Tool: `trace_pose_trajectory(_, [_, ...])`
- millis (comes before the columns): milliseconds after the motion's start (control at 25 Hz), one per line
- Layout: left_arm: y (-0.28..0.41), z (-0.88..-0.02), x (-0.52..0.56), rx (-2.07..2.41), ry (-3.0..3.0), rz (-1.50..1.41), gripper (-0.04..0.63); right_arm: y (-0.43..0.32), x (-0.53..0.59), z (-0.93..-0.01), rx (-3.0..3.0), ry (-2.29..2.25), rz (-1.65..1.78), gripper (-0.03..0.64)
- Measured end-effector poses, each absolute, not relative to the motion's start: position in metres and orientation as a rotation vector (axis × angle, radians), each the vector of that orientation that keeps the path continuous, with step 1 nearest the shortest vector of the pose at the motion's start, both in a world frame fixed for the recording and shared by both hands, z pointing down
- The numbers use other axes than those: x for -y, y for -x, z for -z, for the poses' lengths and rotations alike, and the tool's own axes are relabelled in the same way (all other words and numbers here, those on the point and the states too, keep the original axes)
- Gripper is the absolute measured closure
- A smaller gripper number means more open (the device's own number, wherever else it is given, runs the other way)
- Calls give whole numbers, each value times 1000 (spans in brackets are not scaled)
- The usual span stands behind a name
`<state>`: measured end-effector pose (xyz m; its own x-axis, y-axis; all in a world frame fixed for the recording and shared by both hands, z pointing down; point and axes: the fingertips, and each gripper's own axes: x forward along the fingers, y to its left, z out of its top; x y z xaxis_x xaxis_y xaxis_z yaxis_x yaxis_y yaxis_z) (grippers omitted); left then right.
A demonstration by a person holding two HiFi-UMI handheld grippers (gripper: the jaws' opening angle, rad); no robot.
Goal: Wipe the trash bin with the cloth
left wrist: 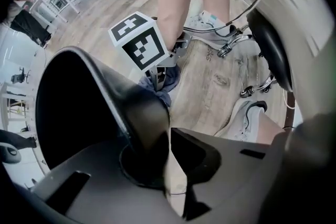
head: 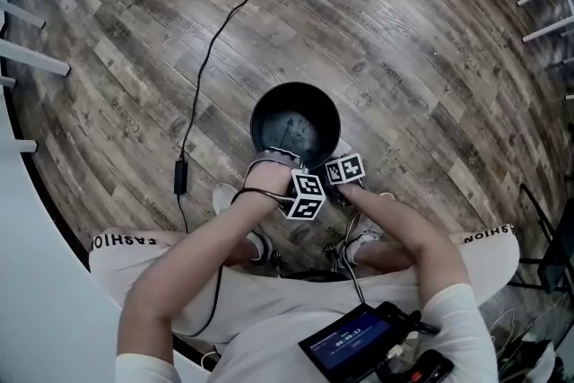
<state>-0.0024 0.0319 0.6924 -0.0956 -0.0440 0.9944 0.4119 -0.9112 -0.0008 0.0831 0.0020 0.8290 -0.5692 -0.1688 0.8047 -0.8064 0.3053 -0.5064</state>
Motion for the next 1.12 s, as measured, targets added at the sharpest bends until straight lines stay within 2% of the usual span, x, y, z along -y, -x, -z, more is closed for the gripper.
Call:
trace_pose_trajectory(40, [4, -693, -33, 409, 1885, 2086, 558, -86, -6, -826, 1910, -867, -1296, 540])
trace_pose_trajectory(80, [6, -692, -34, 411, 1900, 2096, 511, -92, -8, -821, 1877, -868, -1306, 540])
trace_pose_trajectory(120, [6, -690, -33, 406, 1920, 2102, 432, -101, -6, -813, 1848, -869, -1306, 540])
trace_pose_trajectory(160, [6, -684, -31, 396, 1949, 2098, 403, -110, -3, -801, 1828, -871, -1297, 540])
trace_pose_trajectory(360, [-13, -619, -30, 266, 2239, 1927, 380, -164, 20, -708, 1838, -957, -1179, 540])
trace_pose_trajectory(480, [-44, -546, -10, 27, 2526, 1660, 380, -194, 59, -623, 1968, -1113, -1073, 540])
trace_pose_trajectory(560, [-59, -479, 14, -177, 2729, 1358, 401, -199, 90, -553, 2109, -1232, -1002, 540])
trace_pose_trajectory(600, [-62, -441, 27, -274, 2824, 1160, 470, -197, 103, -517, 2188, -1287, -959, 540])
trace_pose_trajectory(640, [-61, -403, 38, -365, 2911, 947, 585, -193, 112, -482, 2267, -1336, -912, 540])
trace_pose_trajectory(760, [-37, -312, 57, -572, 3112, 482, 586, -177, 115, -392, 2473, -1439, -704, 540])
trace_pose_trajectory(920, [0, -271, 62, -659, 3371, 93, 586, -156, 94, -319, 2618, -1479, -378, 540])
trace_pose_trajectory(1000, [7, -264, 61, -641, 3437, -44, 586, -147, 85, -299, 2648, -1477, -257, 540])
trace_pose_trajectory(1120, [7, -262, 46, -549, 3445, -95, 586, -136, 70, -286, 2671, -1457, -133, 540])
